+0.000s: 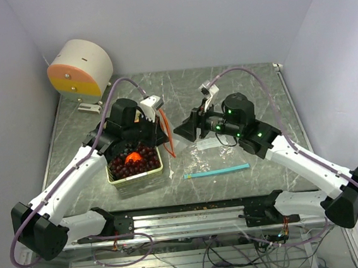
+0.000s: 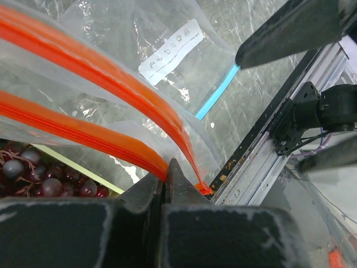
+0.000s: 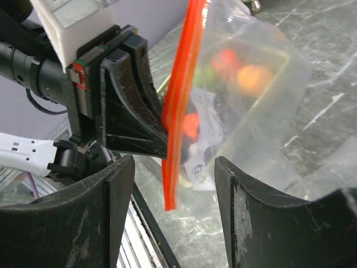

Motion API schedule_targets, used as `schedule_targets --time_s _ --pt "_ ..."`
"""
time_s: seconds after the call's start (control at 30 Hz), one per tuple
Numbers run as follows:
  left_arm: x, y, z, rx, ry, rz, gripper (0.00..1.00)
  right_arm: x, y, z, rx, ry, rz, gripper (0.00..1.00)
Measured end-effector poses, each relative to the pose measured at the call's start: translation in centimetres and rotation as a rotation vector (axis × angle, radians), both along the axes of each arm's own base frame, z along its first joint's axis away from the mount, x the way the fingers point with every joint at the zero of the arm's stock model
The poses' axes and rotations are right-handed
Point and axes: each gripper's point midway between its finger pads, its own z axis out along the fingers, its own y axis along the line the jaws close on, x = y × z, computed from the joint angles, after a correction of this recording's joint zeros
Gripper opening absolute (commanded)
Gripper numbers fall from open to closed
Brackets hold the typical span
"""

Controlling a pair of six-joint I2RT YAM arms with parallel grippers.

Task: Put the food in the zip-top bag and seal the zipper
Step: Open the zipper of the food storage bag.

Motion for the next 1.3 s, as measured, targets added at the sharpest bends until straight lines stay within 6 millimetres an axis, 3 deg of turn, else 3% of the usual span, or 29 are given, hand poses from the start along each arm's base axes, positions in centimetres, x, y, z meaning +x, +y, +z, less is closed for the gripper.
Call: schedule_targets --time_s 0.23,0.6,0.73,0.87,0.9,0.97,1.0,1.1,1.3 --pt "-0.1 0.0 -0.1 0.000 0.005 -0.005 0.07 -0.5 2.6 -0.7 0.010 -0.007 0.055 0.55" --pt "-1.0 0.0 0.2 -0.021 0.003 -0.030 0.07 1.2 3.4 -0.8 0.033 -0.023 0.001 0.54" --pt "-1.4 0.0 0.6 -0.033 -0.002 -0.043 0.07 1.7 3.9 -1.9 0.020 -0.001 0.000 0.53" --pt "-1.6 -0.1 0.6 -0.034 -0.005 -0.051 0.07 1.9 4.2 -2.4 0.018 0.014 -0.003 0.42" --pt "-1.6 -0.1 0.6 -0.035 -0.004 -0.051 0.07 1.9 4.2 -2.4 0.020 0.013 -0.004 0.33" --pt "-1.6 -0.1 0.6 -0.035 -0.005 -0.052 0.07 2.2 4.1 -2.3 0.021 0.009 -0.018 0.06" --pt "-1.7 -0.1 0.6 -0.036 -0.006 -0.052 0.07 2.3 4.0 -2.3 0.020 0.009 -0.030 0.00" --pt "-1.8 0.0 0.9 -0.039 -0.013 -0.052 0.07 3.2 3.4 -2.6 0.003 0.010 -0.098 0.00" --pt "-1.6 1.0 1.3 -0.016 -0.045 -0.005 0.07 5.1 -0.2 -3.2 -0.078 0.000 -0.331 0.00"
